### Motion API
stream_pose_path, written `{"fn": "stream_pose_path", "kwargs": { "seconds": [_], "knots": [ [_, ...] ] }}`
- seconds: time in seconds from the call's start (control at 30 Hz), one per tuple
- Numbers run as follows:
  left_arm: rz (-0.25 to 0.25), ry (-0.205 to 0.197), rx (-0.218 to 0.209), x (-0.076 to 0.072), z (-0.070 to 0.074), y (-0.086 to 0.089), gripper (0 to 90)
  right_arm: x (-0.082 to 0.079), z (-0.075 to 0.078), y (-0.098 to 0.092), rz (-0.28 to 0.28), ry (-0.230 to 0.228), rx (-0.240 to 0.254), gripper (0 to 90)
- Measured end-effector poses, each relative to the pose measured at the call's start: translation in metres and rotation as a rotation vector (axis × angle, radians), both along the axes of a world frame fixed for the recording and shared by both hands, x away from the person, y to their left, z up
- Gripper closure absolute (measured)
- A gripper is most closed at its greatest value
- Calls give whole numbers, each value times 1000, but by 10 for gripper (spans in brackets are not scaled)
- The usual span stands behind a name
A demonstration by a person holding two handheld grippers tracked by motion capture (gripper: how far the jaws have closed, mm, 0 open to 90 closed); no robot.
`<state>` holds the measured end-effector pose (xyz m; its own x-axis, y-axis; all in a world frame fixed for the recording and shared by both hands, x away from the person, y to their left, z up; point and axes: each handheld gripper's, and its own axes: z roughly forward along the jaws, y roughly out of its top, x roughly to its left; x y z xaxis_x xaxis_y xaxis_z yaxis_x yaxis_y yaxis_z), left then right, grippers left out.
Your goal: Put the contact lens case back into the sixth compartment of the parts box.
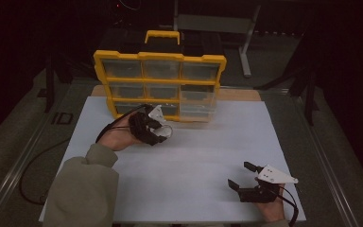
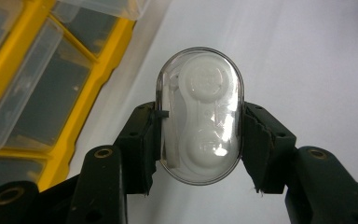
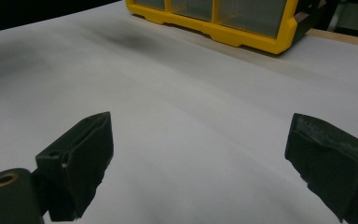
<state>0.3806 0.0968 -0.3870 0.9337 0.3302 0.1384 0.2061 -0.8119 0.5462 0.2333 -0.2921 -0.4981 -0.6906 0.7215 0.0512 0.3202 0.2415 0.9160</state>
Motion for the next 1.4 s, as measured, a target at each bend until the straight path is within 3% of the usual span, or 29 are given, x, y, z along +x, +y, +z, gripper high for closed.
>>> {"fn": "stream_pose_path", "kwargs": {
  "seconds": [0.97,1.0,1.4],
  "knots": [
    [26,-37,-20,21,36,10,497,1,0,0,-3,1,4,78],
    [32,-35,-36,23,38,11,498,1,0,0,-1,2,4,78],
    [39,-54,-13,33,55,10,497,0,0,-1,-3,4,5,78]
  ]
}}
